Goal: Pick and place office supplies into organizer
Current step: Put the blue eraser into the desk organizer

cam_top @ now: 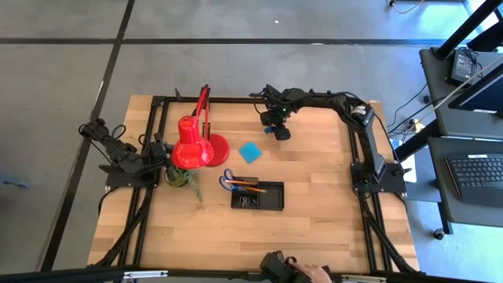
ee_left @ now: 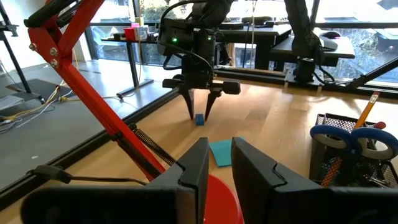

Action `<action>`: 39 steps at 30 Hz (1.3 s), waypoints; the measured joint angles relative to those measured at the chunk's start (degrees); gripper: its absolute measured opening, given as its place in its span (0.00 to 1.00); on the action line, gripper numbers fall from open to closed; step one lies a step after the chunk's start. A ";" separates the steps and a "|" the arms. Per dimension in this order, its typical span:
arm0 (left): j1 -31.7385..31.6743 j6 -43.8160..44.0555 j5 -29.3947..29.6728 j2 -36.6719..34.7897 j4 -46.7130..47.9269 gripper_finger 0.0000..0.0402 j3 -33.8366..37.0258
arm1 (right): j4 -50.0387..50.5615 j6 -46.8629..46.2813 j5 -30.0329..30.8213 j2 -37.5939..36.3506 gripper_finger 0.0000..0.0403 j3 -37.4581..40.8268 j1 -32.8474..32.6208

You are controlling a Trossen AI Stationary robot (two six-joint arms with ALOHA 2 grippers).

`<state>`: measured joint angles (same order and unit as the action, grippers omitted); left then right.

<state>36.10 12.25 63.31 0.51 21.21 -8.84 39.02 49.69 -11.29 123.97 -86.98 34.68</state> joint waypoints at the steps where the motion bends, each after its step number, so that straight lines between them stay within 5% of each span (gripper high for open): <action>1: 0.01 0.00 0.00 0.00 0.00 0.16 0.00 | -0.06 0.00 0.02 0.01 0.39 0.02 0.00; 13: 0.01 0.02 0.00 0.00 0.00 0.15 0.00 | -0.73 0.09 0.42 -0.01 0.19 0.04 -0.21; 39: 0.01 0.02 -0.01 -0.02 0.01 0.16 0.00 | 3.99 -3.92 2.38 -6.29 0.18 0.31 -1.95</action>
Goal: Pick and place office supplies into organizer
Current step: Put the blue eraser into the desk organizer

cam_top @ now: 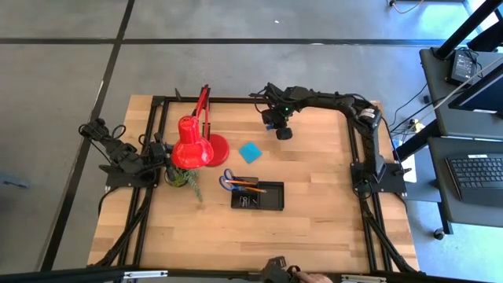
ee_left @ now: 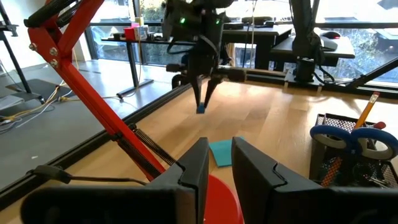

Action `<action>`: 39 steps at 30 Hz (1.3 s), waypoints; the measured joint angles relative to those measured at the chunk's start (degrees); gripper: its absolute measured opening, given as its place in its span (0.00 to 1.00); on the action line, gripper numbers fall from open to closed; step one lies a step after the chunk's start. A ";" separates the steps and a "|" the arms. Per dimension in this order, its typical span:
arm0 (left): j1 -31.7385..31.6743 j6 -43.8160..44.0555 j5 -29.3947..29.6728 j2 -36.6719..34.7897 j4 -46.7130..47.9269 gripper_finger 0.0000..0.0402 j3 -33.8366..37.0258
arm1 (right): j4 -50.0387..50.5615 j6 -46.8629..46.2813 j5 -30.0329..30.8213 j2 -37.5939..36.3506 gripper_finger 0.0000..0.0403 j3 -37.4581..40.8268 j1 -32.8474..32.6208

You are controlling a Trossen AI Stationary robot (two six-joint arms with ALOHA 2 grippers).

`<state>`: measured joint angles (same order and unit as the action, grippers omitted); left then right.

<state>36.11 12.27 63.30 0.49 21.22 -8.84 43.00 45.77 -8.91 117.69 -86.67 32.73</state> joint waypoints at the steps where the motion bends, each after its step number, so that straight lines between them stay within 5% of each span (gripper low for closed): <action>1: 0.01 0.00 0.01 0.00 -0.01 0.16 0.00 | 0.25 -0.40 -0.09 -0.74 0.18 0.00 -0.38; 15: -0.01 0.00 0.00 0.00 -0.02 0.15 0.00 | 5.55 -14.11 -0.59 -15.13 0.18 -0.17 -15.84; 26: 0.01 0.45 0.00 0.00 -0.01 0.16 0.00 | 1.01 -37.03 -0.31 -18.23 0.18 -0.22 -32.21; 39: -0.01 0.46 -0.01 0.00 -0.01 0.15 0.00 | -10.83 -48.21 15.55 -15.22 0.18 -0.24 -47.30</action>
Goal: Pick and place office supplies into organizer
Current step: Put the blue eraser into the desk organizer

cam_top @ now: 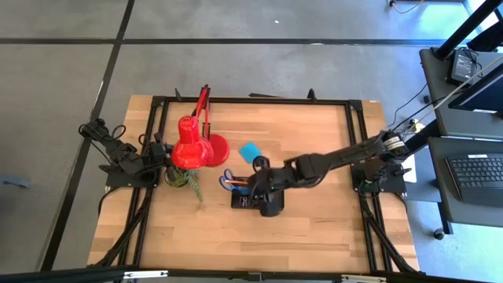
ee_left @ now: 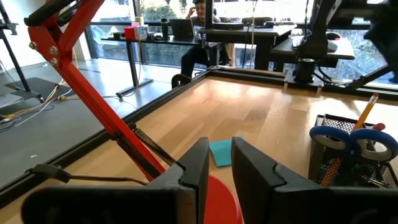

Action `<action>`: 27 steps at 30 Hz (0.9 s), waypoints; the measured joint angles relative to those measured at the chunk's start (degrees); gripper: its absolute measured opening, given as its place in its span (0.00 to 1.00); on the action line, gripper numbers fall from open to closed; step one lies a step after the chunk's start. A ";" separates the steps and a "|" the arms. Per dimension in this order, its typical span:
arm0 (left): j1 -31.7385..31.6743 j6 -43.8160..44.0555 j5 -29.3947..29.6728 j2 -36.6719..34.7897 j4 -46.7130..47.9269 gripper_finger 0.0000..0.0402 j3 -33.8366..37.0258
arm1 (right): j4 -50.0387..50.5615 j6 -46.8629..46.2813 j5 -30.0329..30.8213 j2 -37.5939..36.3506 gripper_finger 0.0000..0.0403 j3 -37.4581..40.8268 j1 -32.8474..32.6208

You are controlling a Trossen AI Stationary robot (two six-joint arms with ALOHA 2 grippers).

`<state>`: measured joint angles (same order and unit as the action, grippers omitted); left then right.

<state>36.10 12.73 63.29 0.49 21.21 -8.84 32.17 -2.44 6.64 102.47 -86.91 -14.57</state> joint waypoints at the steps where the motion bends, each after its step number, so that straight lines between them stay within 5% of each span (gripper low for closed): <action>1: 0.02 0.00 0.00 0.00 0.00 0.15 0.00 | -0.64 -0.54 1.50 0.68 0.18 0.00 -0.42; 10: 0.02 0.02 -0.42 0.00 0.07 0.16 0.00 | -4.93 -1.89 3.60 8.75 0.18 0.00 -3.01; 27: 0.01 0.02 -2.14 0.00 0.26 0.15 0.00 | -4.42 -3.45 13.89 13.25 0.18 0.00 -5.55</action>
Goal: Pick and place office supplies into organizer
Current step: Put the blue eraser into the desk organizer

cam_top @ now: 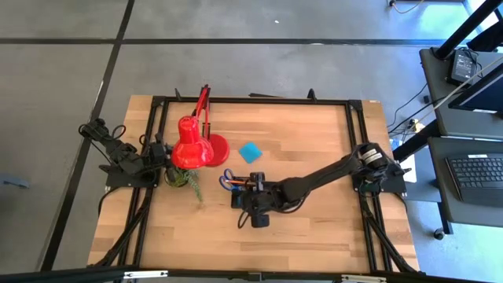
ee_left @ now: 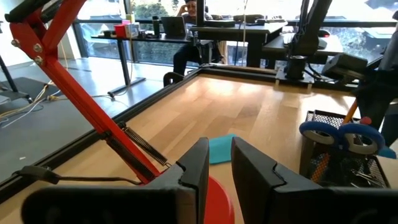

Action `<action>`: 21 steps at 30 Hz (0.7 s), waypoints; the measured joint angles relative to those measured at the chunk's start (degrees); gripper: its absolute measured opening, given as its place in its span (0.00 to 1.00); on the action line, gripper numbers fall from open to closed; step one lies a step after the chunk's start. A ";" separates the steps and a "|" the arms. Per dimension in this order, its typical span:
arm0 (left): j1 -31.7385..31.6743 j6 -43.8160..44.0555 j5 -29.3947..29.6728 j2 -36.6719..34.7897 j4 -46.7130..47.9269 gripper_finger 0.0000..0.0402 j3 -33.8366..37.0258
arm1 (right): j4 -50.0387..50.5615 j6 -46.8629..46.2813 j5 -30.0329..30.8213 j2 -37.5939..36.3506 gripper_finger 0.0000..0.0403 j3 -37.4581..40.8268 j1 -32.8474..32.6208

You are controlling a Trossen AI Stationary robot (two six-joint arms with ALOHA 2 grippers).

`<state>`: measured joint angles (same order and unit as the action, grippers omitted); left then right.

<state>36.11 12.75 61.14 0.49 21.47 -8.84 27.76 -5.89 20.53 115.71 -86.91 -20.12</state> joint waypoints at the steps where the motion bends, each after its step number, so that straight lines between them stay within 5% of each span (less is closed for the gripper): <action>1: 0.00 0.00 0.00 0.00 0.07 0.15 0.00 | -0.14 -0.02 0.02 0.22 0.18 0.00 0.00; 21: -0.01 0.15 -2.58 0.00 0.17 0.16 0.00 | 0.43 -1.60 0.35 2.89 0.18 -0.01 0.00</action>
<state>36.10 12.91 58.57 0.49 21.65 -8.84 28.19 -7.49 20.88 118.61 -86.93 -20.12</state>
